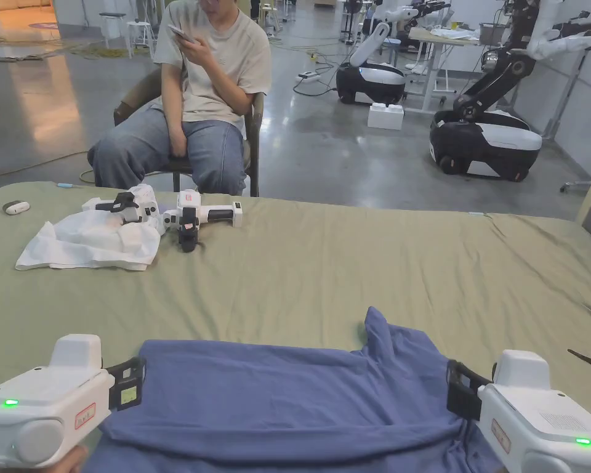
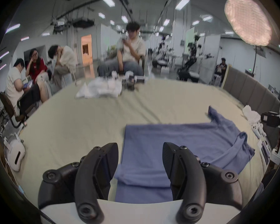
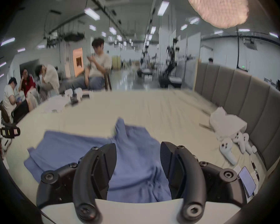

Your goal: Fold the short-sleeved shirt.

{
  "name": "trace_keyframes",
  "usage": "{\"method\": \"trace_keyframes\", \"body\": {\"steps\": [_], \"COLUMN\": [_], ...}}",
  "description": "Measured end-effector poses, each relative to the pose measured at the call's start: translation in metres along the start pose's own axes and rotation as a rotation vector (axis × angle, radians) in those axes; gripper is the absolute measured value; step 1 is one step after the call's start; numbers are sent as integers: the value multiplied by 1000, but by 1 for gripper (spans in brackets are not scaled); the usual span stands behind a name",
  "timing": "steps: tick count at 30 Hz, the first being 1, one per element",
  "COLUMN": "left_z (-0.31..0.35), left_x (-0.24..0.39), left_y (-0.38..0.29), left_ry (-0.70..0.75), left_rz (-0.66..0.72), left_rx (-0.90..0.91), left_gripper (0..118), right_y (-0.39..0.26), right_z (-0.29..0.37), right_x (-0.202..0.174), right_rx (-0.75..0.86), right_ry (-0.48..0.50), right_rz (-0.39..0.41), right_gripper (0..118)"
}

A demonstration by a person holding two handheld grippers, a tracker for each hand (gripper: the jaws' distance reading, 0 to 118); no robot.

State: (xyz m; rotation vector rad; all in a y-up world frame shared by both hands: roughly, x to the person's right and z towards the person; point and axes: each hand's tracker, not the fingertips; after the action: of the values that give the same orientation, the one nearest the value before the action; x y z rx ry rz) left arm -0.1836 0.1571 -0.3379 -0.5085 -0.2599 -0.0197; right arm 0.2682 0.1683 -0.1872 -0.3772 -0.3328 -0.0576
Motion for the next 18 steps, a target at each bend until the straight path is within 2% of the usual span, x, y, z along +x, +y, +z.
{"method": "trace_keyframes", "body": {"steps": [3,4,5,6,7,9,14,18], "left_z": [27,36,47,58,66,77,95,88], "left_x": [14,20,25,30,35,36,36,22], "left_y": [8,10,13,13,14,12,9,1], "left_ry": [13,22,34,35,47,54,71,77], "left_rz": [-22,-24,-26,-33,-32,-64,-107,-137], "left_rx": [134,172,212,252,290,347,378,299], "left_gripper": [24,18,14,5,5,0,0,0], "right_y": [13,19,22,24,26,29,33,32], "right_z": [29,37,46,55,62,72,86,87], "right_x": [-21,-28,-34,-40,-45,-51,-59,-59], "right_rx": [156,204,247,282,318,367,381,368], "right_ry": [-8,-11,-23,-44,-57,-51,-40,-38], "right_rz": [-6,0,6,11,16,30,39,45], "right_gripper": [54,45,24,11,6,4,0,0]}}
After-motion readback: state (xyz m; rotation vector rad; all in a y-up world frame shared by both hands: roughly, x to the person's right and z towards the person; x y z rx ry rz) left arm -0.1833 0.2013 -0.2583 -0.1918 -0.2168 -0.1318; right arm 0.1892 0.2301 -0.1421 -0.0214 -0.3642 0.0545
